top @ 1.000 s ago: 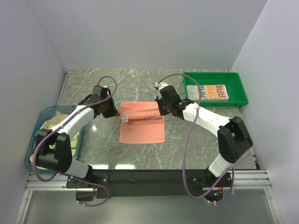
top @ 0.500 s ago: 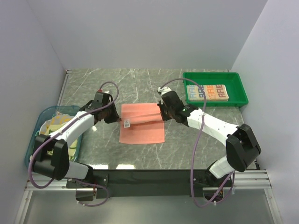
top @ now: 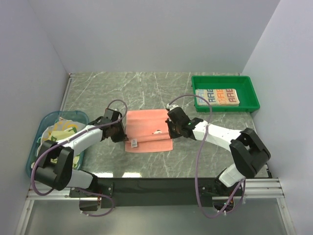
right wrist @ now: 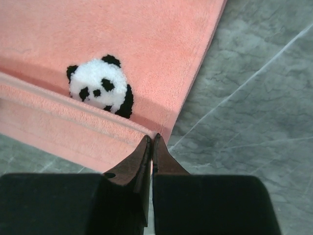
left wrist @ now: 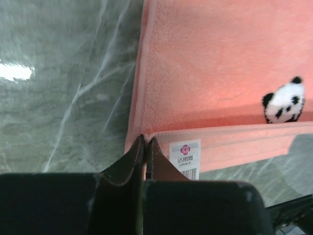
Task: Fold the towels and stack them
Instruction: Fold the towel
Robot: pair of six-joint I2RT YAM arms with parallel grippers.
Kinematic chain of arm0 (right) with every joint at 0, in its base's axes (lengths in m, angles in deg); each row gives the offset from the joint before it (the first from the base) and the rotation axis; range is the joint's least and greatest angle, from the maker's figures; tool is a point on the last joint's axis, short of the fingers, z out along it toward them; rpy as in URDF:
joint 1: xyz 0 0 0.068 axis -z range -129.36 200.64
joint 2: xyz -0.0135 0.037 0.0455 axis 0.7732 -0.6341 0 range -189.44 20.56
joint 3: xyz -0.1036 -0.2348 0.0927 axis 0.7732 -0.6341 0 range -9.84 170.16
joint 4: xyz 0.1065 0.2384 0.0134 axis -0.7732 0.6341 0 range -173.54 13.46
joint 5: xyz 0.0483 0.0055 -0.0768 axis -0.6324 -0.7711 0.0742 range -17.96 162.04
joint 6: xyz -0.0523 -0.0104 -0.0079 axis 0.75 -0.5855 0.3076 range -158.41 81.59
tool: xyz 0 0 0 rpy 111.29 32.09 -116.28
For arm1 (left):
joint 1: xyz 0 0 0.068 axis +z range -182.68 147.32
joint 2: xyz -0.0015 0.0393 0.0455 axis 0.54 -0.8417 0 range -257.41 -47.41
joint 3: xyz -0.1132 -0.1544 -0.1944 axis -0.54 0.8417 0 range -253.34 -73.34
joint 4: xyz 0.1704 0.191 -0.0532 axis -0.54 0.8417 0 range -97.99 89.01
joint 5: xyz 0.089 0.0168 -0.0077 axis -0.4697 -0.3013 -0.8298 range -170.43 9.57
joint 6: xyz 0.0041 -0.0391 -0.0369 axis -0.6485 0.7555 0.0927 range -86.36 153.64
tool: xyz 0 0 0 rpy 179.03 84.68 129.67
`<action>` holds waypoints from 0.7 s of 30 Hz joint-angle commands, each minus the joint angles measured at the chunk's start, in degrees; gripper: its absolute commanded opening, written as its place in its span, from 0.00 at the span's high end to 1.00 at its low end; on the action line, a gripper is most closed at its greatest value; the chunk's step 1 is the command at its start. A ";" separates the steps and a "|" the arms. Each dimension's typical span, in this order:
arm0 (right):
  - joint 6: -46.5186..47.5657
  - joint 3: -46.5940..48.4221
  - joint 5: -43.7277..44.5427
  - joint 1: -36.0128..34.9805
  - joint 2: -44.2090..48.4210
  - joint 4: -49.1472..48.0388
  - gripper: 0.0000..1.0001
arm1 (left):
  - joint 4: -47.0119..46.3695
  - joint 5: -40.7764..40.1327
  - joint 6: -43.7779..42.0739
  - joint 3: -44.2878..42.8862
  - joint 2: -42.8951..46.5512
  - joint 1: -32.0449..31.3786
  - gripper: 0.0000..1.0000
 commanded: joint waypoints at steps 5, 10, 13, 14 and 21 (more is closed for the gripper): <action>-2.87 0.63 1.14 0.81 -6.61 2.48 1.00 | -0.08 -7.45 2.91 1.82 -3.72 -1.51 0.99; -4.28 2.74 2.27 1.86 -11.10 3.98 1.00 | -0.95 -8.35 4.75 2.17 -4.68 -1.51 0.99; -4.10 4.31 2.89 3.70 -13.47 3.72 1.00 | -2.10 -7.91 5.54 2.08 -5.47 -1.51 0.99; -3.58 4.76 3.15 4.14 -13.65 3.63 1.00 | -2.36 -7.82 5.54 1.91 -5.82 -1.51 0.99; -1.12 7.66 4.56 5.20 -11.03 5.21 1.00 | 0.44 -8.26 4.84 -1.52 -3.99 -1.51 0.99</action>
